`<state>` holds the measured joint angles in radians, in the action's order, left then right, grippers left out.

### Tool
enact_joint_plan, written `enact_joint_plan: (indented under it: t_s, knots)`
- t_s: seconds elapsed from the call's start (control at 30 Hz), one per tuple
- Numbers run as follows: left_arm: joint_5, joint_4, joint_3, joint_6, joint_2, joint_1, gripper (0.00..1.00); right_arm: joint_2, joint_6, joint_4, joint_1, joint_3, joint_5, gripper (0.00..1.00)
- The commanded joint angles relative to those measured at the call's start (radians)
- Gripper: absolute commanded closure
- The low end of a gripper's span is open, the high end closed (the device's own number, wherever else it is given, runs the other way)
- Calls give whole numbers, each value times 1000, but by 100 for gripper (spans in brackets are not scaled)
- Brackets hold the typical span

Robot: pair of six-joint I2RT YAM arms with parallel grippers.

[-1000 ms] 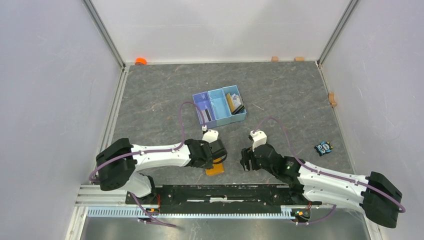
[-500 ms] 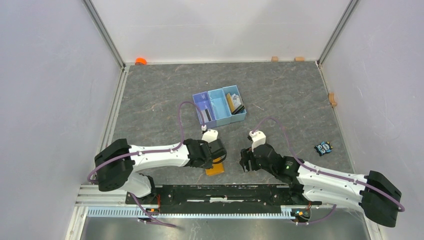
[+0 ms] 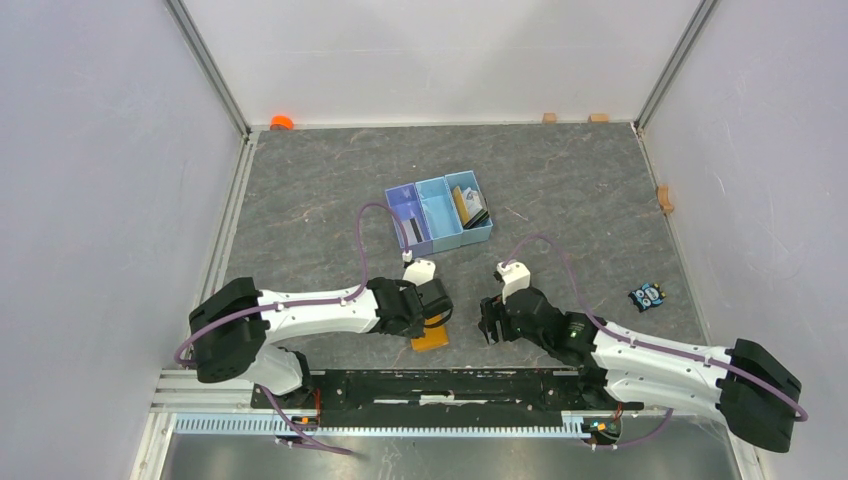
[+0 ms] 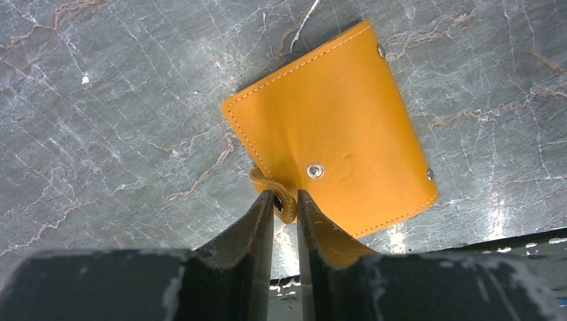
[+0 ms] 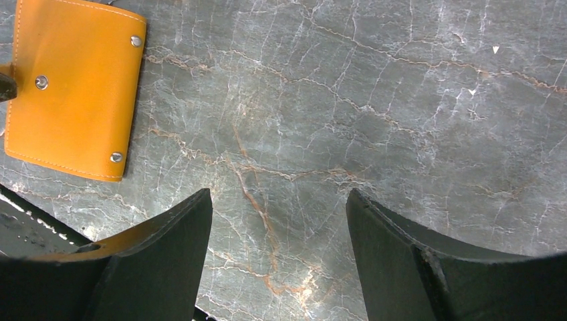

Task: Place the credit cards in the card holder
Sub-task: Close the card holder at the center of the board.

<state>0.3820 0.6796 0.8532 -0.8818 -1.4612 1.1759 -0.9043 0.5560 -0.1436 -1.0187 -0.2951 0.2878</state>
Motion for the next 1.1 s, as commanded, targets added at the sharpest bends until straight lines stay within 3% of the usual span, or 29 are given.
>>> enact_joint_plan:
  t_s: [0.0, 0.1, 0.37, 0.57, 0.83, 0.93, 1.07]
  knots:
    - [6, 15, 36, -25, 30, 1, 74, -8, -12, 34, 2, -19, -9, 22]
    - [9, 24, 38, -25, 33, 2, 74, -9, -12, 34, 3, -19, -9, 22]
    - [2, 23, 38, -27, 47, 1, 93, -10, -12, 37, 1, -18, -10, 22]
    - [-11, 2, 44, -36, 69, 1, 94, -14, -29, 53, 2, -18, -53, 22]
    - [-63, -139, -12, -49, 80, -7, 95, 24, 28, 257, 2, 65, -234, 25]
    - [-76, -221, -80, -28, 144, -20, 97, 65, 26, 337, 2, 110, -284, 20]
    - [-288, -416, -238, 53, 236, -148, 98, 89, -12, 391, 5, 135, -279, 16]
